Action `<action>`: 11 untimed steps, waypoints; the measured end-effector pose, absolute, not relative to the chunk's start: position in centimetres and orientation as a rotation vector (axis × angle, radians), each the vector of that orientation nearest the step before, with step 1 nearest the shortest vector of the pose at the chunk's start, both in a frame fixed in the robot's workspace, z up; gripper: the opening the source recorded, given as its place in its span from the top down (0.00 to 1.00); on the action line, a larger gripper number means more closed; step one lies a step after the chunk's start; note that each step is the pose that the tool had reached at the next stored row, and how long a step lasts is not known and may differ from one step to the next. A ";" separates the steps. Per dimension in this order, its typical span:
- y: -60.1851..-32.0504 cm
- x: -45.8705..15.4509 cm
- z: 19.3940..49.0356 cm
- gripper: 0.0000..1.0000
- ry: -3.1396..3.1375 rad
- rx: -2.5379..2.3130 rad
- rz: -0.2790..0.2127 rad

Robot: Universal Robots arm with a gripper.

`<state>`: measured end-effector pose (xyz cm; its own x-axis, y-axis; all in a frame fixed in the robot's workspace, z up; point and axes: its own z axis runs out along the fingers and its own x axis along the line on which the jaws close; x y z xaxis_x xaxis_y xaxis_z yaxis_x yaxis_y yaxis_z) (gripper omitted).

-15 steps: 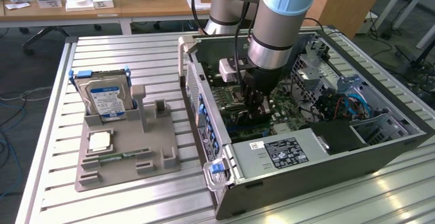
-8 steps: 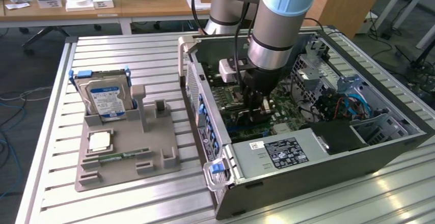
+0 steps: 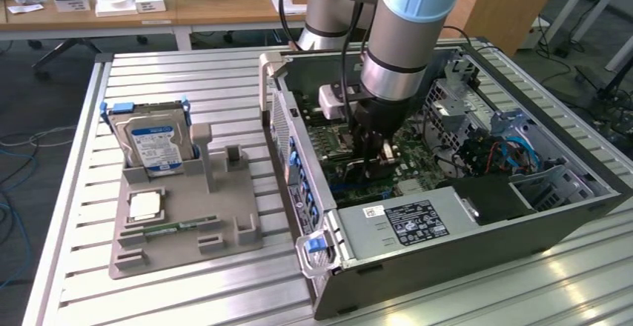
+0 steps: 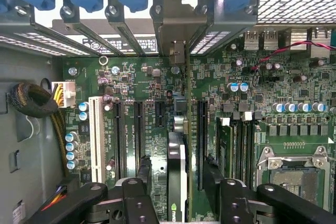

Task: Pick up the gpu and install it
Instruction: 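Insert the gpu into the slot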

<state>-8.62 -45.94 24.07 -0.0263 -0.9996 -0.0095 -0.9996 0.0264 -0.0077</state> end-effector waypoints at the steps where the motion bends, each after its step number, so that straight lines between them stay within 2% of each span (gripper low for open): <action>1: -45.9 -8.6 24.2 0.48 2.242 -2.183 0.002; 11: -45.9 -8.6 24.7 0.48 2.242 -2.183 0.002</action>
<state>-8.62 -45.86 24.65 -0.0263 -0.9996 -0.0097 -0.9996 0.0264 -0.0078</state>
